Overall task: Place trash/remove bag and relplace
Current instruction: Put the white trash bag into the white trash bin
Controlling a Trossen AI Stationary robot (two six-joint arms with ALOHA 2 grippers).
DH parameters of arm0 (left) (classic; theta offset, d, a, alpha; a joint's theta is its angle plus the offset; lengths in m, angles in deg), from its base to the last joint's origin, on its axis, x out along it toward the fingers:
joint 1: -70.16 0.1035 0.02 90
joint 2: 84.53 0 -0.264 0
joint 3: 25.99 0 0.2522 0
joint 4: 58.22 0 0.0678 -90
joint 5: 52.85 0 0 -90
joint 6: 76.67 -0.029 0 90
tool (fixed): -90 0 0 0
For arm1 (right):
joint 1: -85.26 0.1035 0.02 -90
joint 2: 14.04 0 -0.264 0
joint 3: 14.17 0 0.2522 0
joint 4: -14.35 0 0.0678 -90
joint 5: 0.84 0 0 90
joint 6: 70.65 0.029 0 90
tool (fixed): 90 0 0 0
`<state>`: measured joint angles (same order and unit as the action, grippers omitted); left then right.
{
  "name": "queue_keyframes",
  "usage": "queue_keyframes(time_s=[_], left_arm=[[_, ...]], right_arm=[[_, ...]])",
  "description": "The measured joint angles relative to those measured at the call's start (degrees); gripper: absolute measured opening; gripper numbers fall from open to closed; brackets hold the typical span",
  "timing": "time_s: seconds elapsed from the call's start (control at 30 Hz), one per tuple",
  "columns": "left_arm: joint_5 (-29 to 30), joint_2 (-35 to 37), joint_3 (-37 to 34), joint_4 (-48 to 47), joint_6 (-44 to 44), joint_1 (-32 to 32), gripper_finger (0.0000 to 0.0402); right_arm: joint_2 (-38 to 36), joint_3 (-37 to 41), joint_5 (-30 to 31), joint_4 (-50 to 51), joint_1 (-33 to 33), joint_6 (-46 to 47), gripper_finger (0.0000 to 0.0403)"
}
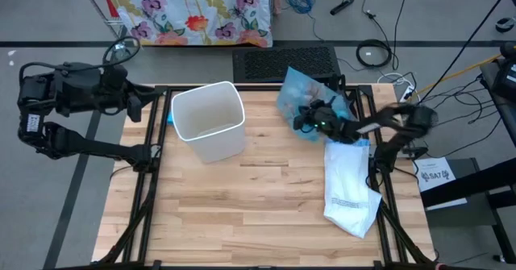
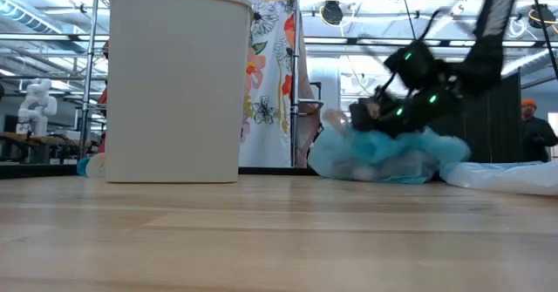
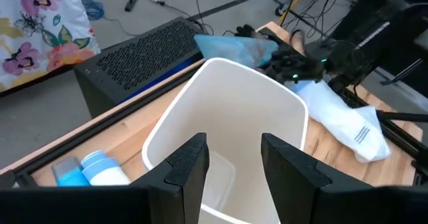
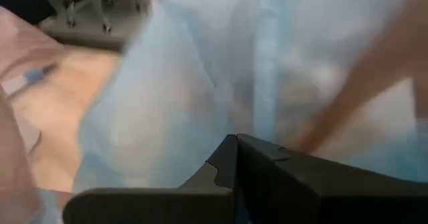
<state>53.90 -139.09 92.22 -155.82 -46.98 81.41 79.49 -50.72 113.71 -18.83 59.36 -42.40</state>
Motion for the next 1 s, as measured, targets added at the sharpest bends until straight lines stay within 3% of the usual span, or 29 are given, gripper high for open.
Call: queue_keyframes(time_s=[0.17, 0.37, 0.6, 0.87, 1.0], left_arm=[[0.0, 0.0, 0.0, 0.1, 0.0, 0.0, 0.0144], [0.0, 0.3, 0.0, 0.1, -0.3, 0.0, 0.0144], [0.1, 1.4, 0.0, -0.2, -1.9, 0.0, 0.0144], [0.4, 2.7, 0.0, -1.2, -5.6, 0.0, 0.0144], [0.4, 3.8, 0.0, -1.2, -8.0, 0.0, 0.0144]], right_arm=[[11.4, -4.8, -7.8, -1.5, -2.0, 7.3, 0.0], [10.7, -5.9, -7.7, -2.0, 0.0, 7.0, 0.0], [-3.8, -5.9, -5.2, 8.5, 2.7, 7.4, 0.0], [-27.8, -6.5, 11.5, 28.6, 10.5, 8.6, 0.0], [-35.0, -14.4, 16.3, 43.8, 15.8, 8.6, 0.0]])
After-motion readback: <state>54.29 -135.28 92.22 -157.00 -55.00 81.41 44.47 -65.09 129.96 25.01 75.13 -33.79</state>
